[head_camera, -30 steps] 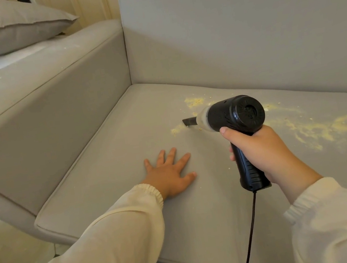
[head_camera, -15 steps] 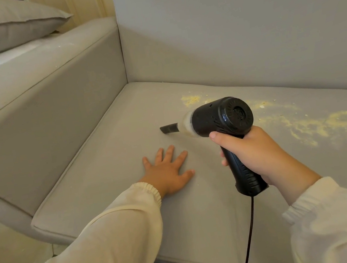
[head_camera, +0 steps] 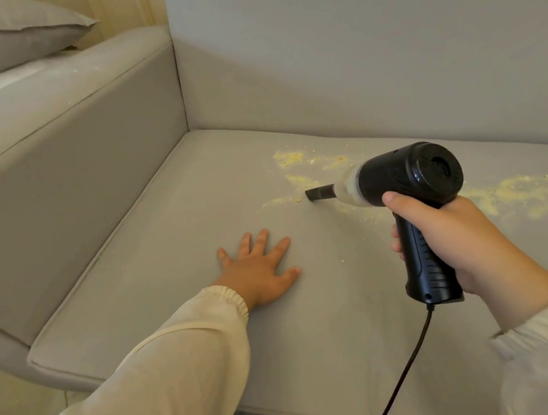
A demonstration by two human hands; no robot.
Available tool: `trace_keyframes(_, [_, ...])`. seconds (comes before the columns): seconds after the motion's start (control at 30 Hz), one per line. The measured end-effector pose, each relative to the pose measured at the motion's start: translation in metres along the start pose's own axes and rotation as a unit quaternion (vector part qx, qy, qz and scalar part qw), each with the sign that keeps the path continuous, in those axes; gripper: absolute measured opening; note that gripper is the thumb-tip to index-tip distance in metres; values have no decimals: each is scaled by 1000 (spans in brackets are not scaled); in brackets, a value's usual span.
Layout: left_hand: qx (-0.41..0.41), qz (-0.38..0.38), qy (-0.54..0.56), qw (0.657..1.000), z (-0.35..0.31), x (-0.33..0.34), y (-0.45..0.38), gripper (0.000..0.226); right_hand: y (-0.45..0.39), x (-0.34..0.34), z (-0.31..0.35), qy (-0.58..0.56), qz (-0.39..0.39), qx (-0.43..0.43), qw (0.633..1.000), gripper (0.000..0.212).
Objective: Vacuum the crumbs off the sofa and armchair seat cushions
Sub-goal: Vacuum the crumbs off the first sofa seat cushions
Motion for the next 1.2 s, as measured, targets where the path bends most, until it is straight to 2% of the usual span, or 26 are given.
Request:
trace_keyframes(0.37, [1, 2, -2, 1000, 0, 0, 1, 75, -7, 33, 3, 30, 43, -20, 998, 25])
trace_keyframes(0.77, [2, -3, 3, 1000, 2, 1, -3, 74, -1, 24, 11, 26, 7, -43, 999, 25])
trace_keyframes(1.0, [4, 5, -2, 1000, 2, 0, -2, 75, -6, 39, 3, 44, 38, -31, 998, 24])
trace_keyframes(1.2, [2, 11, -8, 1000, 1, 0, 0, 76, -6, 56, 6, 79, 96, -38, 992, 22])
Point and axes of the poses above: each hand's wrist, its own y-axis away from the middle knuckle, its own x-axis out of the palm, z = x × y, the point moved 5 cm from there along -y, towards the middle knuckle, and after that the axes turned 14 degrees about z, right-handed, at the moved point
